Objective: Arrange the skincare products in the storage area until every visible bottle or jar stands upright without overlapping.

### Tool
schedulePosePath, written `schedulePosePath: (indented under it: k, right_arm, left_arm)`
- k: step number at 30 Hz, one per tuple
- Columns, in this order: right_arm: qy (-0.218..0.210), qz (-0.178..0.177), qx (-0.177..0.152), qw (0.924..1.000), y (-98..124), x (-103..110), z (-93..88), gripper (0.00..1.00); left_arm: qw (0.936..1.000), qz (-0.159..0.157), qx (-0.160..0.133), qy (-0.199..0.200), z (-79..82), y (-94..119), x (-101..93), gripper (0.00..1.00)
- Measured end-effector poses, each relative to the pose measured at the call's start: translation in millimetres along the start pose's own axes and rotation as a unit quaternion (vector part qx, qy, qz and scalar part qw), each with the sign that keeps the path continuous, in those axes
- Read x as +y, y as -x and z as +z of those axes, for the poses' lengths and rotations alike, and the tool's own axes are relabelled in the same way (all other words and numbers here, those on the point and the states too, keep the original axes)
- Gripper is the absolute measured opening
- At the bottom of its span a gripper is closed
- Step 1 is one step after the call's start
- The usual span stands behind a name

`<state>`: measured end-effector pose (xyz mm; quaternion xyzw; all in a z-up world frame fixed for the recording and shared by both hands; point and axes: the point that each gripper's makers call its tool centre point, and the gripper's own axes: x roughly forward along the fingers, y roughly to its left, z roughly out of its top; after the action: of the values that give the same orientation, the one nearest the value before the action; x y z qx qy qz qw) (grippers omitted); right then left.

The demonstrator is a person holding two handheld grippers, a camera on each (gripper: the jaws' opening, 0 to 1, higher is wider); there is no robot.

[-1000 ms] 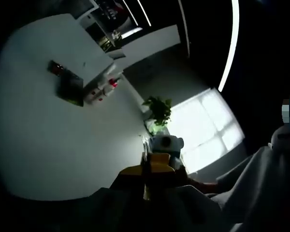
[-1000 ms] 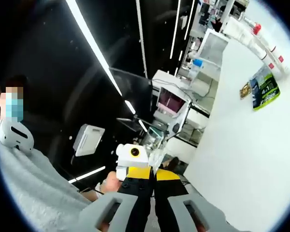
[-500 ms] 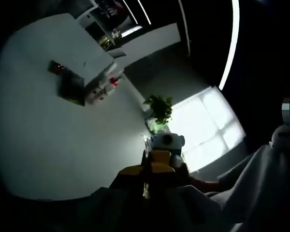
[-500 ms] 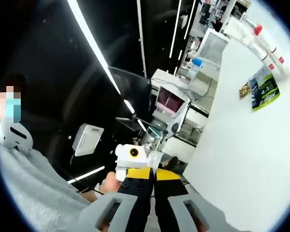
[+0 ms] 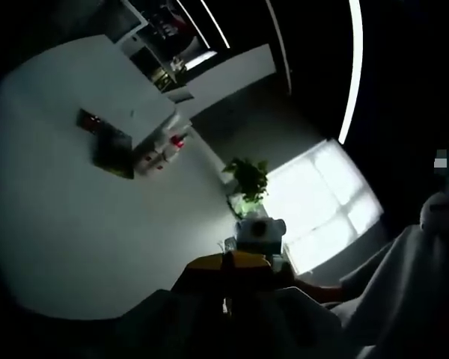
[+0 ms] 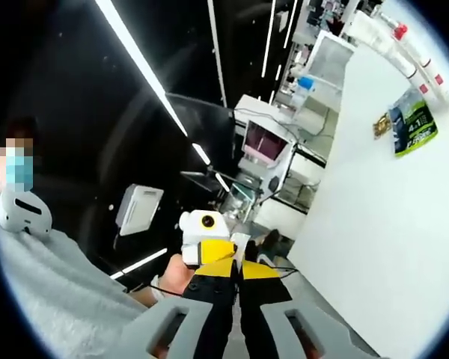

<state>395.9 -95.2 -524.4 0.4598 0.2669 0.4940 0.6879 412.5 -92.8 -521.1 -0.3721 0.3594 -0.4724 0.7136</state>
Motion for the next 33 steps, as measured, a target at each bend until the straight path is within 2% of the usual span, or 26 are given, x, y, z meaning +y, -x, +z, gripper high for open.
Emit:
schedulePosePath:
  k: [3,5,7,11,16,22,24,26,33]
  right_arm:
    - [-0.004,-0.002,0.003,1.0,1,-2,-1.9,0.0]
    - [-0.004,0.002,0.003,1.0,1,0,-1.9,0.0]
    - [0.015,-0.006,0.009,0.9998,1,-1,-2.2,0.0]
    - [0.0,-0.006,-0.013,0.9999,5,-4,4.7,0.0]
    - [-0.017,0.0,-0.049,0.9986,10,-6,16.8,0.0]
    - [-0.017,-0.002,-0.056,0.9983,12,-7,20.6,0.0]
    - [-0.021,0.0,-0.06,0.998,11,-6,21.1,0.0]
    - [-0.019,-0.004,-0.062,0.9979,10,-8,19.9,0.0]
    - [-0.011,-0.028,-0.07,0.9971,11,-21,20.5,0.0]
  left_arm:
    - [0.9998,0.007,-0.019,0.007,7.8,4,3.9,0.0]
    - [0.9998,0.006,-0.017,0.009,7.5,4,3.2,0.0]
    - [0.9998,0.008,-0.017,0.008,7.4,3,4.3,0.0]
    - [0.9995,0.008,-0.026,0.014,10.1,-2,4.1,0.0]
    - [0.9998,0.012,0.013,-0.01,-3.2,-8,3.6,0.04]
    - [0.9999,0.001,0.011,0.01,-2.1,-9,1.9,0.0]
    - [0.9999,0.0,0.012,0.0,-2.2,-8,1.4,0.0]
    - [0.9999,0.005,0.014,-0.007,-2.4,-8,2.6,0.0]
    - [0.9997,0.013,0.022,0.006,0.4,-2,10.1,0.0]
